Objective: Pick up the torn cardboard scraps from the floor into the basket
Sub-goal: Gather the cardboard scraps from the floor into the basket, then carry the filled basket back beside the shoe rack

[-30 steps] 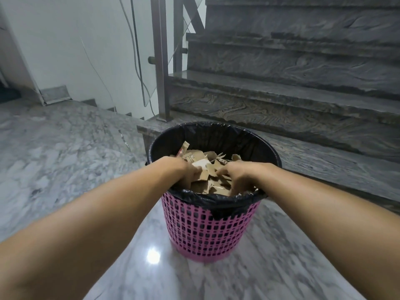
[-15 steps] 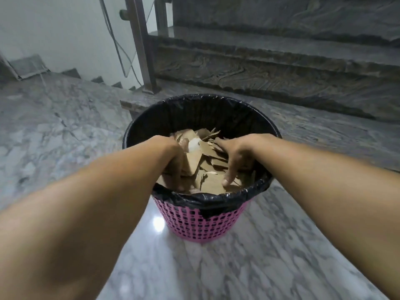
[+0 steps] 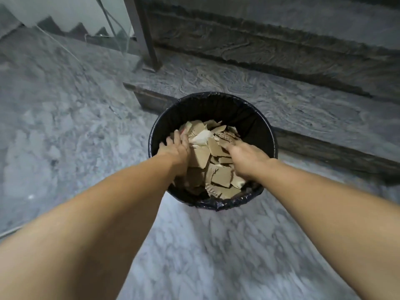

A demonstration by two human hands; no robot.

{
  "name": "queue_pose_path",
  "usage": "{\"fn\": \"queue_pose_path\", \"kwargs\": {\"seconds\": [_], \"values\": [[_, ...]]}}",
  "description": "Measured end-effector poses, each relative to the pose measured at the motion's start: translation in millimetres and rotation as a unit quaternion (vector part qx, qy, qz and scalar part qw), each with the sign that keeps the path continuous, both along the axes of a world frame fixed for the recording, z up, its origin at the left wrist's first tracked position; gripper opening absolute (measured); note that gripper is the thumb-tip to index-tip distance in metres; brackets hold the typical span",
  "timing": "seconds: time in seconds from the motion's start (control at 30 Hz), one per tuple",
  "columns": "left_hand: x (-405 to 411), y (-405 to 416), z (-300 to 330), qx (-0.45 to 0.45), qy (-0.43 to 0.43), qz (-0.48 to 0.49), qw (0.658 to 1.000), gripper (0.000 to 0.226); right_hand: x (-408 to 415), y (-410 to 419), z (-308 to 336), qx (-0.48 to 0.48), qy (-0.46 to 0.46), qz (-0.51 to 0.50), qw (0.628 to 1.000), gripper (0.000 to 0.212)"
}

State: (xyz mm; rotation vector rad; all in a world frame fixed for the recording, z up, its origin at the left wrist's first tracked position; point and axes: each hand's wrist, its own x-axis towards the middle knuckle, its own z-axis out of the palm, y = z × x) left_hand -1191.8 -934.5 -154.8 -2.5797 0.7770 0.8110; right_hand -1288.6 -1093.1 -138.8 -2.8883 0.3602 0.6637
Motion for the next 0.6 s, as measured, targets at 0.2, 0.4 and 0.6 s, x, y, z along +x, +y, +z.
{"fn": "queue_pose_path", "kwargs": {"seconds": [0.2, 0.4, 0.6], "values": [[0.5, 25.2, 50.5, -0.069, 0.016, -0.095, 0.993, 0.046, -15.0, 36.2, 47.6, 0.153, 0.194, 0.014, 0.969, 0.029], [-13.5, 26.0, 32.0, 0.029, 0.111, -0.145, 0.983, 0.037, -9.7, 59.0, 6.8, 0.156, 0.311, -0.015, 0.937, 0.039], [-18.9, 9.3, -2.4, 0.051, 0.184, -0.124, 0.974, 0.043, 1.3, 54.8, -39.5, 0.146, 0.353, 0.006, 0.924, 0.044]]}}
